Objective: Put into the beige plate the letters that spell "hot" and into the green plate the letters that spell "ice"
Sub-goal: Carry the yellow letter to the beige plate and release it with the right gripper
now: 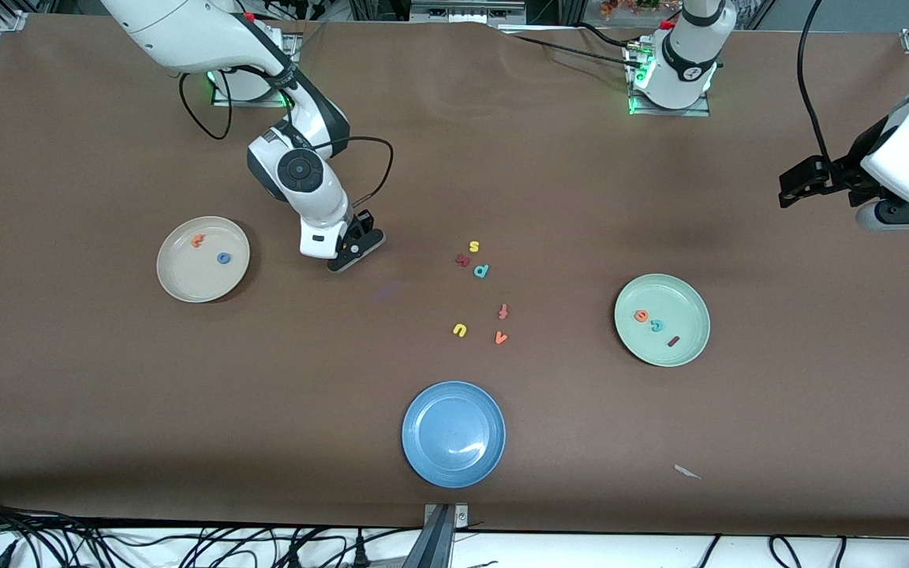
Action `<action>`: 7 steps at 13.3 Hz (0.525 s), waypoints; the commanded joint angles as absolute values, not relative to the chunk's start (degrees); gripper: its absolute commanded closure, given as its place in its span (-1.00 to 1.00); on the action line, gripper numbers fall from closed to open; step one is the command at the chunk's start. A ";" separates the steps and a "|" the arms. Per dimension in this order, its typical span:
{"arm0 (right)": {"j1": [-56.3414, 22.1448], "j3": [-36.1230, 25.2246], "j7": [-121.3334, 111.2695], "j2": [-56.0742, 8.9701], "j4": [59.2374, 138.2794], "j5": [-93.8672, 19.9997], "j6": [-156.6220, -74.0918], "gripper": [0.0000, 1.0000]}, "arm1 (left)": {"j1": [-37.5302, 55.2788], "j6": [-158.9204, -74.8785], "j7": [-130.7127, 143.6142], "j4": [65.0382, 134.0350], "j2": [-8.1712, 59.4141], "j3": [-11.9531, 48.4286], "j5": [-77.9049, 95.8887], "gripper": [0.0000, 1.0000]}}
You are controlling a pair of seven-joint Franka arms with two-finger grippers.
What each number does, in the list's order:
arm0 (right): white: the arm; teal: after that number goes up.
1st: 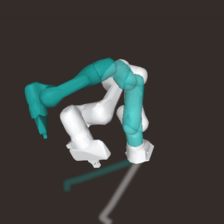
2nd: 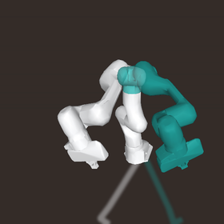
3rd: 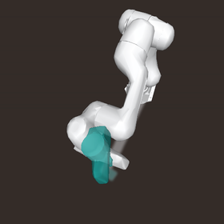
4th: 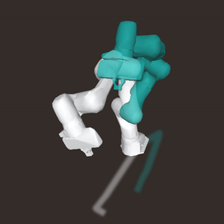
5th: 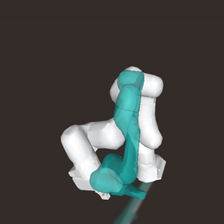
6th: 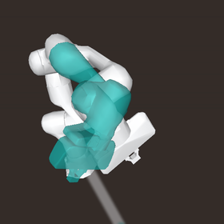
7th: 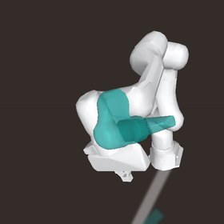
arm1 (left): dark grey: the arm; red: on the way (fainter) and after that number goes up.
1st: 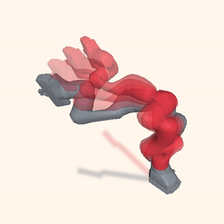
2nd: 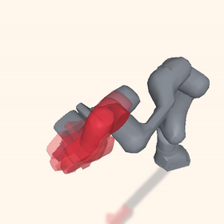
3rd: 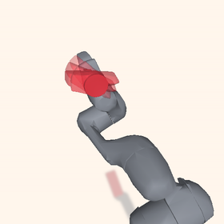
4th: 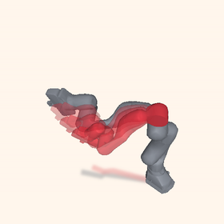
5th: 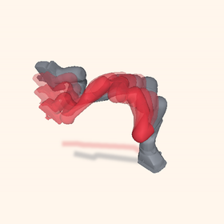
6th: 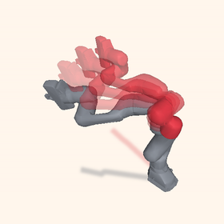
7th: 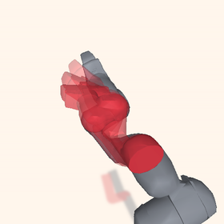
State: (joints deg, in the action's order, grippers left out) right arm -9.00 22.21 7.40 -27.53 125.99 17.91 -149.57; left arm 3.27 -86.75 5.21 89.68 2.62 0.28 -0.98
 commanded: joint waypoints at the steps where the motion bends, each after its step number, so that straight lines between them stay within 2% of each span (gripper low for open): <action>1: -8.96 22.32 6.68 -27.69 126.65 18.46 -150.29 0.57 | 2.90 -85.52 5.45 88.24 2.99 0.35 0.70 -1.00; 5: -8.96 22.32 6.68 -27.60 126.56 18.46 -150.21 0.95 | 2.99 -85.52 5.36 88.24 3.25 0.44 0.62 -1.00; 7: -8.88 22.32 7.03 -27.07 126.30 18.37 -150.12 0.97 | 2.99 -85.52 5.45 88.07 3.16 0.35 0.70 -1.00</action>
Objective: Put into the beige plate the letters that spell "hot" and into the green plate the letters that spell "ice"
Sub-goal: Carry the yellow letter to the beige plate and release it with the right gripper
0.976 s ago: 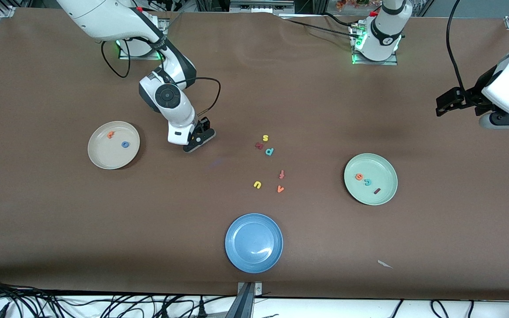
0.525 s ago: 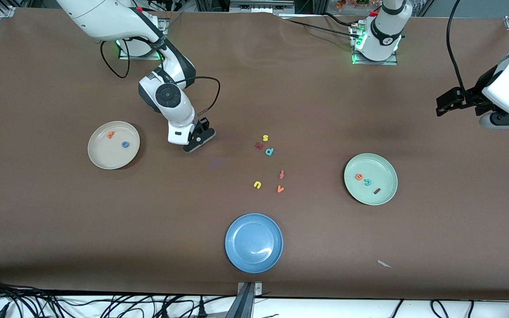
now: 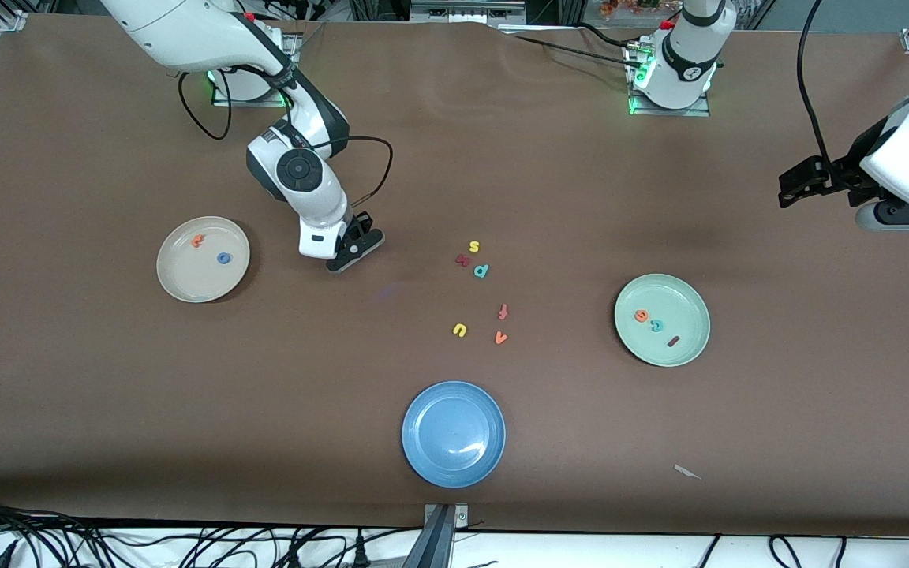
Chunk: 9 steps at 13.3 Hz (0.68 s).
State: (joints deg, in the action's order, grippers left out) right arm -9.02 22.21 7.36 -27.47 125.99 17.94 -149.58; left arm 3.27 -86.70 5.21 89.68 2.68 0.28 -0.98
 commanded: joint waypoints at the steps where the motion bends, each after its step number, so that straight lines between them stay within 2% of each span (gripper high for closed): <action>1: -8.88 22.24 6.94 -26.37 126.04 18.37 -149.33 0.97 | 2.99 -85.52 5.36 88.07 3.16 0.44 0.70 -1.00; 5: -8.61 20.74 6.86 -22.95 121.66 17.84 -137.84 0.97 | 2.99 -85.52 5.36 88.15 3.25 0.44 0.62 -1.00; 9: -8.61 16.62 7.38 -20.40 116.11 17.40 -125.01 1.00 | 2.99 -85.52 5.36 88.15 3.25 0.44 0.62 -1.00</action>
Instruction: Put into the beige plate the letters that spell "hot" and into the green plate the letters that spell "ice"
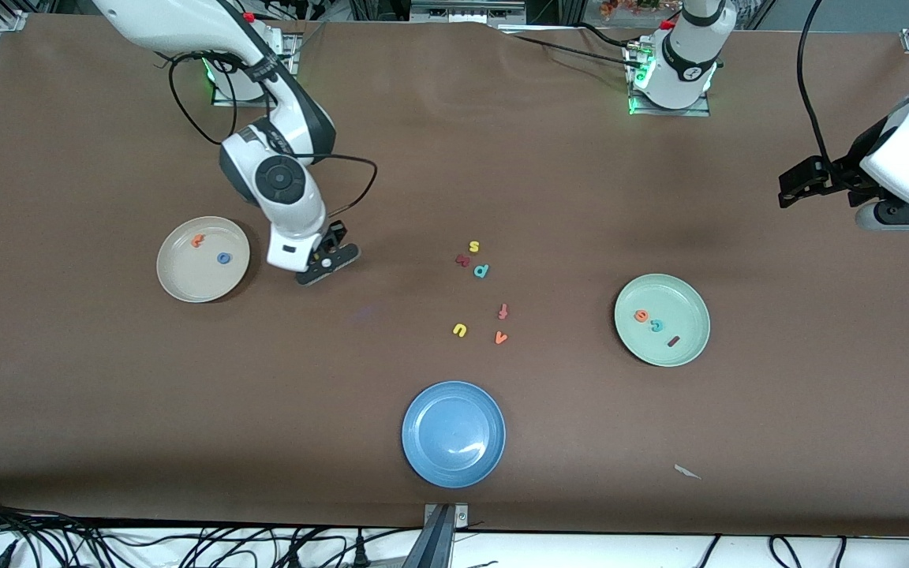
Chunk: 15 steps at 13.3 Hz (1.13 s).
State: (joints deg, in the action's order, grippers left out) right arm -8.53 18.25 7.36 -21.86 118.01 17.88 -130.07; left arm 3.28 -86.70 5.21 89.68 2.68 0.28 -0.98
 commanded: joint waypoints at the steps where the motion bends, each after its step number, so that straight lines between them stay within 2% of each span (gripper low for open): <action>1: -8.61 15.05 7.38 -19.61 115.49 17.40 -122.72 1.00 | 2.99 -85.52 5.36 88.15 3.25 0.44 0.62 -1.00; 9: -8.17 0.28 6.59 -20.65 117.07 17.31 -121.11 1.00 | 2.99 -85.52 5.45 88.15 3.25 0.44 0.62 -1.00; 13: -5.73 -2.20 6.06 -24.69 117.25 17.23 -124.96 1.00 | 2.99 -85.52 5.45 88.15 3.25 0.44 0.62 -1.00; 14: -5.28 -2.20 6.06 -25.48 117.25 17.14 -125.42 0.86 | 3.16 -85.52 5.45 88.15 3.34 0.44 0.62 -1.00; 15: -5.27 -2.20 6.06 -25.66 117.16 17.14 -125.59 0.51 | 3.16 -85.52 5.36 88.15 3.34 0.44 0.62 -1.00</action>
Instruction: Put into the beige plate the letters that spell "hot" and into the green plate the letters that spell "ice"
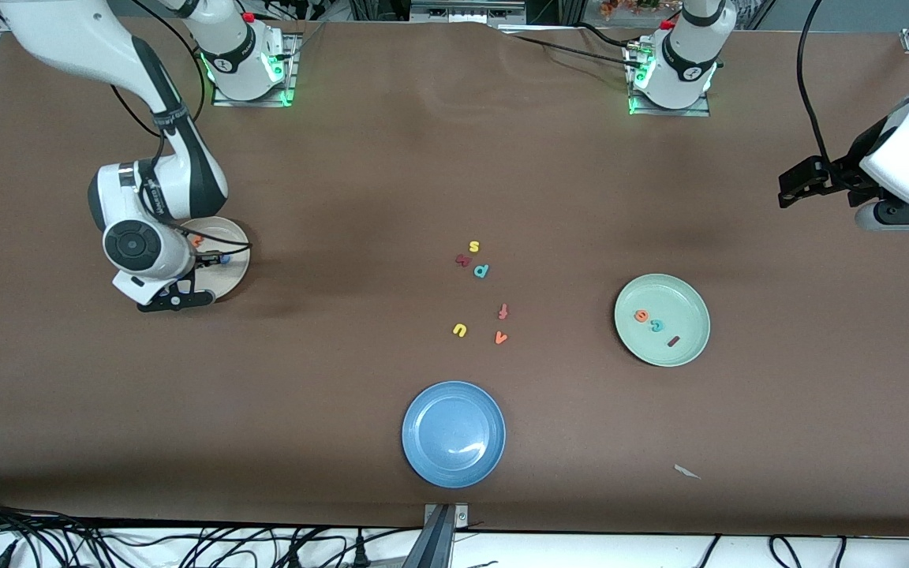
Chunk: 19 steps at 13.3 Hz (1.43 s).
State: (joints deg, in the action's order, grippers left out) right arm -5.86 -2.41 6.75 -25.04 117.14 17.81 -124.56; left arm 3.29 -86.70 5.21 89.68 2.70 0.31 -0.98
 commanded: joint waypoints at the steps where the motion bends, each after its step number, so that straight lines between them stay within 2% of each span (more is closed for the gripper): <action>1: -5.27 -2.20 6.06 -25.66 117.07 17.14 -125.68 -0.19 | 3.16 -85.52 5.36 88.15 3.34 0.44 0.62 -1.00; 2: -5.27 -2.20 6.24 -25.58 116.98 17.05 -125.77 -0.57 | 3.16 -85.52 5.36 88.15 3.34 0.44 0.62 -1.00; 3: -5.27 -2.20 6.33 -24.79 116.37 15.57 -125.51 -0.83 | 3.16 -85.52 5.36 88.15 3.34 0.44 0.62 -1.00; 4: -5.27 -2.20 5.98 -23.22 114.89 11.99 -124.55 -0.96 | 3.16 -85.52 5.36 88.15 3.34 0.44 0.62 -1.00; 10: -5.27 -3.69 5.45 -18.38 95.66 4.57 -103.21 -0.99 | 3.08 -85.60 5.36 88.07 3.34 0.44 0.70 -1.00; 15: -5.27 -3.78 4.57 -14.42 85.10 2.73 -92.22 -0.99 | 3.08 -85.08 5.27 87.02 2.99 0.53 0.70 -1.00; 19: -5.27 -3.96 4.75 -13.80 81.66 1.93 -89.22 -0.99 | 3.25 -83.41 4.66 85.87 2.90 0.61 0.70 -1.00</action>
